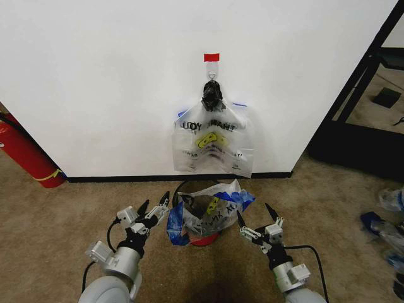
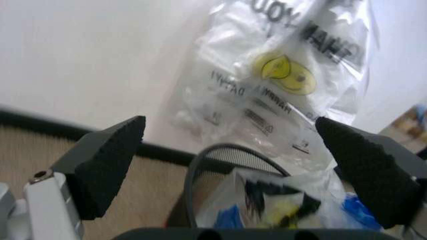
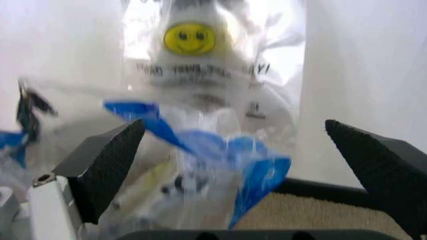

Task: Pick up the garbage bag from the wall and place it over the trash bin.

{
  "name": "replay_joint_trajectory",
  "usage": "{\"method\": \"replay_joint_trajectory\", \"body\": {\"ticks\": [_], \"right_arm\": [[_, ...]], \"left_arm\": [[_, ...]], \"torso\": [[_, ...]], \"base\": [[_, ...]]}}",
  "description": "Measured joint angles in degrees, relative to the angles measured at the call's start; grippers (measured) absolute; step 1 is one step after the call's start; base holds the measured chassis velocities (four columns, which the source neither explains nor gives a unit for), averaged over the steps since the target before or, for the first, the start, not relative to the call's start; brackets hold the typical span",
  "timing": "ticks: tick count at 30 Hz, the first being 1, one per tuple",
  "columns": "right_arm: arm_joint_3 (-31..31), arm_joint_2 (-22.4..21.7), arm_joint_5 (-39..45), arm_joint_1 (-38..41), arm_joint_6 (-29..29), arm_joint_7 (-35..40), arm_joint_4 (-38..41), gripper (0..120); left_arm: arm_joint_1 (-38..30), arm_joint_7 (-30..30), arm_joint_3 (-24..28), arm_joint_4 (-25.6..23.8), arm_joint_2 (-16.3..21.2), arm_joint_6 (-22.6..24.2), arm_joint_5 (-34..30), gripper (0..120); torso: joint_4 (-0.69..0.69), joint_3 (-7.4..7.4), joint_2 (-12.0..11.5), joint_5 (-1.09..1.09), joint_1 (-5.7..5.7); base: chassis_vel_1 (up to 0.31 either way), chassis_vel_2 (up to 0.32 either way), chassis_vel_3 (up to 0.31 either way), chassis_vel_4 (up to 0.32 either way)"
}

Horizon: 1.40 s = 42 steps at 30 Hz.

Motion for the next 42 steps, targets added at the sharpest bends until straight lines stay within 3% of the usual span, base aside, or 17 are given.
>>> {"method": "replay_joint_trajectory", "body": {"ticks": [2, 5, 7, 9, 13, 15, 16, 20, 24, 31, 39, 42], "right_arm": [[0.8, -0.2, 1.2, -0.6, 0.7, -0.7, 1.0, 100], [3.7, 0.2, 2.8, -3.5, 2.9, -2.4, 2.7, 100], [6.9, 1.3, 4.0, -7.1, 5.9, -4.5, 4.6, 100], [8.1, 2.0, 4.3, -8.3, 7.1, -5.2, 5.3, 100], [11.8, 4.8, 5.3, -13.0, 10.9, -6.9, 8.4, 100], [12.1, 5.0, 5.3, -13.4, 11.1, -6.9, 8.7, 100], [13.0, 6.1, 5.1, -14.9, 12.0, -7.0, 9.8, 100], [14.5, 7.9, 4.1, -17.0, 12.9, -7.0, 11.3, 100], [14.9, 8.8, 3.8, -17.5, 12.9, -6.9, 11.7, 100], [15.1, 9.1, 3.8, -16.7, 10.6, -5.7, 12.2, 100], [14.7, 8.9, 4.4, -15.9, 8.9, -4.7, 12.4, 100], [14.7, 8.7, 4.7, -15.7, 8.6, -4.2, 12.2, 100]], "left_arm": [[-3.8, -0.8, 1.3, 0.8, 1.8, 2.3, 1.3, 100], [-9.4, -1.7, 3.7, 3.4, 3.7, 5.6, 0.5, 100], [-17.1, -2.5, 7.4, 6.9, 5.4, 9.7, -2.5, 100], [-20.2, -2.8, 9.1, 8.2, 5.8, 11.2, -3.6, 100], [-36.2, -3.7, 18.2, 15.6, 6.4, 17.1, -8.8, 100], [-36.9, -3.7, 18.6, 16.0, 6.4, 17.4, -9.1, 100], [-42.7, -3.5, 22.1, 19.2, 6.0, 20.3, -11.3, 100], [-50.9, -1.9, 28.7, 25.1, 5.0, 26.8, -13.9, 95], [-54.5, -0.5, 32.3, 29.0, 4.0, 30.8, -15.3, 90], [-59.0, 3.9, 37.0, 33.9, 3.2, 37.1, -15.1, 65], [-60.8, 4.6, 38.1, 36.8, 2.0, 38.6, -16.4, 39], [-60.9, 4.0, 37.8, 36.8, 2.1, 38.9, -18.1, 25]], "torso": [[0.08, 0.0, 0.0, 0.04, 0.0], [0.0, 0.0, 0.0, -0.01, 0.0], [0.01, 0.0, 0.0, 0.01, 0.0], [0.03, 0.0, 0.0, 0.0, 0.0], [-0.01, 0.0, 0.0, 0.02, 0.0], [-0.01, 0.0, 0.0, 0.02, 0.0], [0.02, 0.0, 0.0, -0.01, 0.0], [0.02, 0.0, 0.0, 0.01, 0.0], [0.03, 0.0, 0.0, 0.0, 0.0], [0.04, 0.0, 0.0, 0.01, 0.0], [0.02, 0.0, 0.0, 0.01, 0.0], [0.02, 0.0, 0.0, 0.01, 0.0]], "base": [[0.0, 0.0, 0.0, 0.0], [0.0, 0.0, 0.0, 0.0], [0.0, 0.0, 0.0, 0.0], [0.0, 0.0, 0.0, 0.0], [0.0, 0.0, 0.0, 0.0], [0.0, 0.0, 0.0, 0.0], [0.0, 0.0, 0.0, 0.0], [0.0, 0.0, 0.0, 0.0], [0.0, 0.0, 0.0, 0.0], [0.0, 0.0, 0.0, 0.0], [0.0, 0.0, 0.0, 0.0], [0.0, 0.0, 0.0, 0.0]]}}
